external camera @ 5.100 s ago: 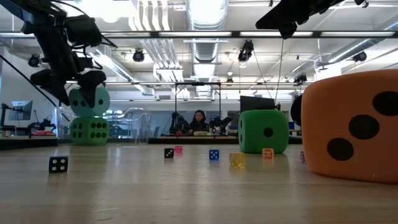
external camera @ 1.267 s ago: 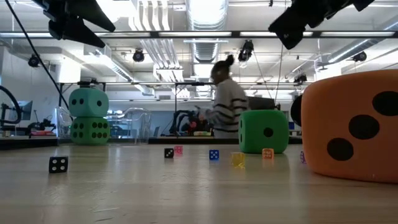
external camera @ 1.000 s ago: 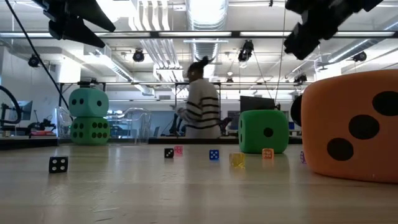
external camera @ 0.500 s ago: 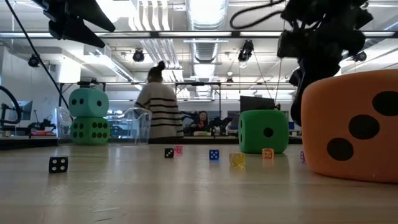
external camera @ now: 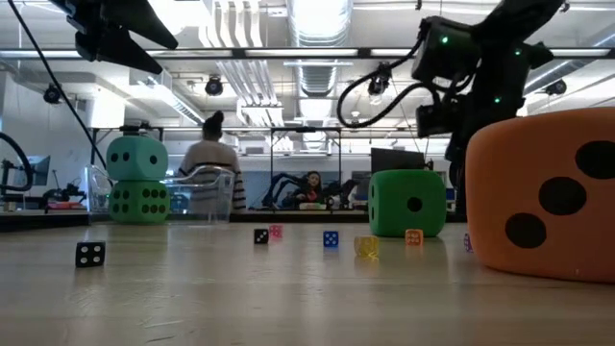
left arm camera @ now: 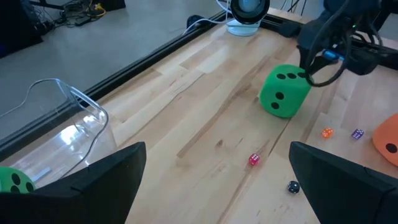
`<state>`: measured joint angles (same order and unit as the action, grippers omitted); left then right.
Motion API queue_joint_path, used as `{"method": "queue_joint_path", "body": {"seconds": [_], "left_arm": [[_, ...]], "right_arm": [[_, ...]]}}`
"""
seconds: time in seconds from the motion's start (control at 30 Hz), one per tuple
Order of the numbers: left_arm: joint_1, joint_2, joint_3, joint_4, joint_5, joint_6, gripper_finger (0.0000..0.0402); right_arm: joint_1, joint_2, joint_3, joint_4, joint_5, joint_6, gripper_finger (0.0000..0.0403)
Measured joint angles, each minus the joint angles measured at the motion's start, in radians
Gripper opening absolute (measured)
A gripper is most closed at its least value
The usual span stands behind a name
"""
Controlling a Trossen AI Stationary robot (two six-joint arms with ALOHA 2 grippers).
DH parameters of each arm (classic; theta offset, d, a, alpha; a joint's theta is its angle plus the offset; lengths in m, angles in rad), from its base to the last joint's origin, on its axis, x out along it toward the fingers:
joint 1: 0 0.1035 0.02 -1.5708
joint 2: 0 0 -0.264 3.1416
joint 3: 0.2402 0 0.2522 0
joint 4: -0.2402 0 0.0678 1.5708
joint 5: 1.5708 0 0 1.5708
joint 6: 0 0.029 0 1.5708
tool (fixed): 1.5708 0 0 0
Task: Pick & Place Dice
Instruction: Put the large green die into the transparent bin
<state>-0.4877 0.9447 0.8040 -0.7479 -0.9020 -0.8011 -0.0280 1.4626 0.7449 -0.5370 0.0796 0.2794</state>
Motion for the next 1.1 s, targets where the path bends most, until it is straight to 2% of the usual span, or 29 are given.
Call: {"method": "queue_joint_path", "body": {"seconds": [0.3, 0.47, 0.8, 1.1], "left_arm": [[0.0, 0.0, 0.0, 0.0, -0.001, 0.0, 0.0396], [0.0, 0.0, 0.0, 0.0, -0.001, 0.0, 0.0396], [0.0, 0.0, 0.0, 0.0, -0.003, 0.0, 0.0396], [0.0, 0.001, 0.0, 0.0, 0.004, -0.001, 0.0396]], "right_arm": [[-0.004, 0.085, 0.103, 0.073, 0.003, -0.078, 0.0027], [-0.022, 0.172, 0.171, 0.124, 0.002, -0.106, 0.0027], [-0.049, 0.395, 0.391, 0.115, 0.001, -0.266, 0.0027], [-0.08, 0.473, 0.535, 0.103, 0.003, -0.343, 0.0027]]}}
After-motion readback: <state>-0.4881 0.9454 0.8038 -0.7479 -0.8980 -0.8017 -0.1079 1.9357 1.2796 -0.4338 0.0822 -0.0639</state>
